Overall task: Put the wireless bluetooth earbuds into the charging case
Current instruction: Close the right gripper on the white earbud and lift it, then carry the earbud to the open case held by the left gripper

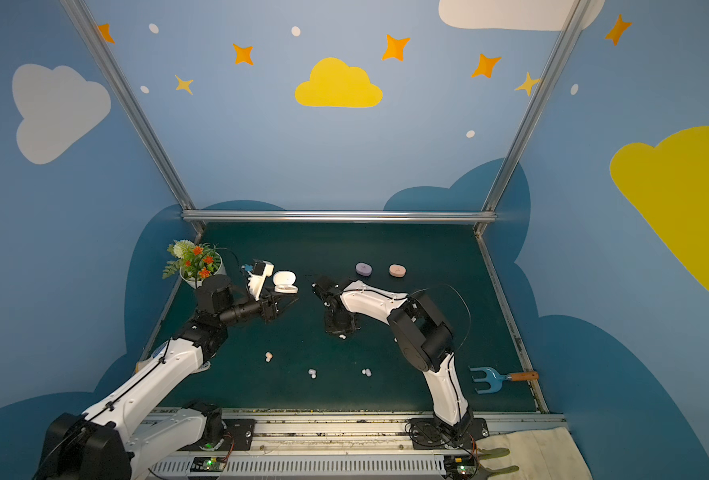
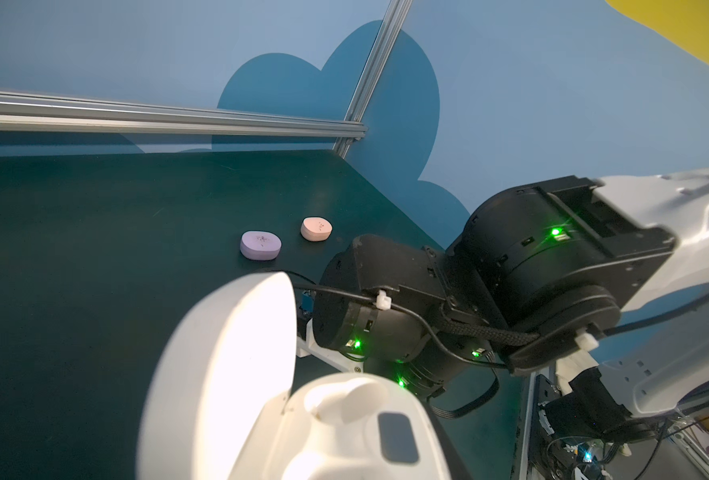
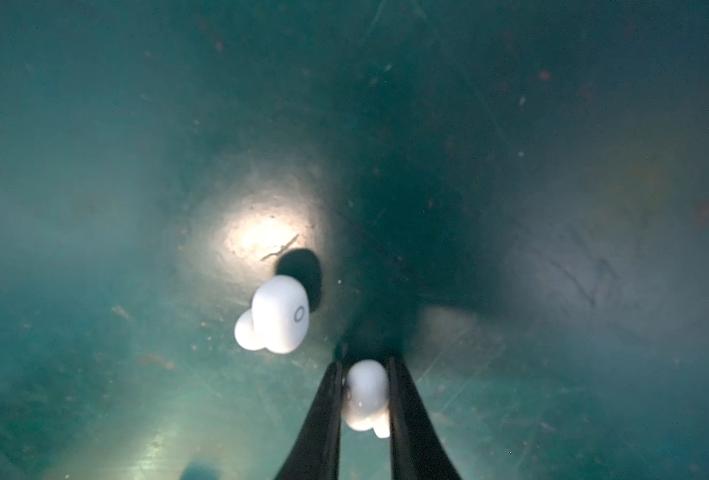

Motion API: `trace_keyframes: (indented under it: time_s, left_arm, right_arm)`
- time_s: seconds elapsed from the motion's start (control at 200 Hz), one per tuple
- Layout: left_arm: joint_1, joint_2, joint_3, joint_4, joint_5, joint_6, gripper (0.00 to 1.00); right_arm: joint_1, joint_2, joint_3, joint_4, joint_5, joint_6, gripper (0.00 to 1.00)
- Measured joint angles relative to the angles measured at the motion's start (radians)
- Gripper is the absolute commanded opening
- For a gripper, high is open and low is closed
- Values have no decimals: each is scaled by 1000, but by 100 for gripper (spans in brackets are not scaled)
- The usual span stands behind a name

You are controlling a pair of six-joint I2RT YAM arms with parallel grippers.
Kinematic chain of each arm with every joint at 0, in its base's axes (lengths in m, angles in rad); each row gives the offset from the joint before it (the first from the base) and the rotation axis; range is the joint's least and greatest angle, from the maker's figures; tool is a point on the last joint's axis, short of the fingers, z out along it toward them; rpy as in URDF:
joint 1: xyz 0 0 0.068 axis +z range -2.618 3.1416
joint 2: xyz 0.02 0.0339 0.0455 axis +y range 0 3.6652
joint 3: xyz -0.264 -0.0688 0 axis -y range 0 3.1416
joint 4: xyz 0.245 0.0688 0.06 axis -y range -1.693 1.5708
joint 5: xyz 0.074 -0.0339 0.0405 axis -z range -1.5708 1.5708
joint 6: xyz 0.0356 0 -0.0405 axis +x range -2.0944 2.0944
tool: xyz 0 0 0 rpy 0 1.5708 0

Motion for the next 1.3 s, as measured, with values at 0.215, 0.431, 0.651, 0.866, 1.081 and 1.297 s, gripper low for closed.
trace_keyframes:
  time_s: [0.215, 0.431, 0.651, 0.866, 1.081, 1.297]
  left_arm:
    - [-25, 0, -2, 2, 14, 8, 25]
    - [-83, 30, -2, 14, 25, 16, 25]
    - [-188, 127, 17, 82, 20, 30, 24]
    - [-273, 257, 85, 208, 17, 47, 24]
    - [-317, 414, 117, 424, 42, 7, 24]
    - [-365, 559, 195, 586, 122, -30, 24]
  right_arm:
    - [-34, -80, -99, 24, -39, -20, 16]
    - [-107, -245, -190, 29, -80, -44, 14]
    - [-186, -446, -230, 17, -125, -79, 14]
    - [-253, -611, -216, -45, -181, -126, 14]
    - [-316, -771, -178, -83, -244, -160, 14]
    - [-351, -874, -140, -100, -343, -201, 14]
